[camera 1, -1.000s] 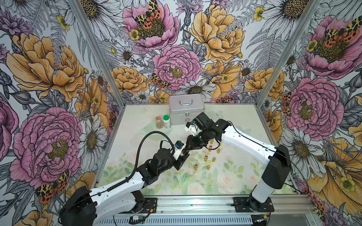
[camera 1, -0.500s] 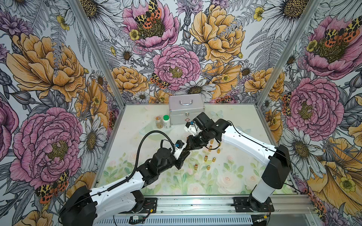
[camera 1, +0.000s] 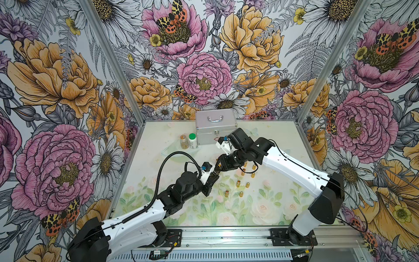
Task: Open the lipstick cap
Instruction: Open the cover of the lipstick.
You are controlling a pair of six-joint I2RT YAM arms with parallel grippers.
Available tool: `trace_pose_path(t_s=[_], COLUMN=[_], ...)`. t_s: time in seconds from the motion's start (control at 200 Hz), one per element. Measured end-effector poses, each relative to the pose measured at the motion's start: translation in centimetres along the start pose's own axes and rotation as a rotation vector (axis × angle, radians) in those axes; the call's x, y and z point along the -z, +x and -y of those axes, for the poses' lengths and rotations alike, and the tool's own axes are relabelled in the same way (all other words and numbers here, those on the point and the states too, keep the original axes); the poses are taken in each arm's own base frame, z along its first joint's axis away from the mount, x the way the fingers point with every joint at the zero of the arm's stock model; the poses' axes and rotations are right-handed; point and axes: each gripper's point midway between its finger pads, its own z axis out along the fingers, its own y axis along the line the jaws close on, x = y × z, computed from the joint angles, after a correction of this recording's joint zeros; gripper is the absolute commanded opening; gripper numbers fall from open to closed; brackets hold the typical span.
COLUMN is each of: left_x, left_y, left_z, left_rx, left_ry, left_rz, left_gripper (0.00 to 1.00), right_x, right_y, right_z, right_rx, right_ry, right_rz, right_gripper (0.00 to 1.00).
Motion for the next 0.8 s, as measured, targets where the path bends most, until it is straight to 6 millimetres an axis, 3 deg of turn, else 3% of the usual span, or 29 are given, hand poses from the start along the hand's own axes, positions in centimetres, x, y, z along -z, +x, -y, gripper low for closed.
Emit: trace_pose_path(t_s=[0.425,0.801], left_x=[0.1,0.44], left_y=[0.26,-0.12], left_z=[-0.34,-0.17], left_rx=[0.016,0.032], left_ry=[-0.02,-0.016], left_rz=[-0.011,0.005], left_gripper=[0.0,0.0], right_x=[-0.7,-0.19], right_y=[0.27,0.19], right_z=[0.31,-0.05], right_rx=[0.023,0.027], right_ry=[-0.003,-0.011], right_rz=[-0.004,0.009], right_gripper=[0.24,0.22])
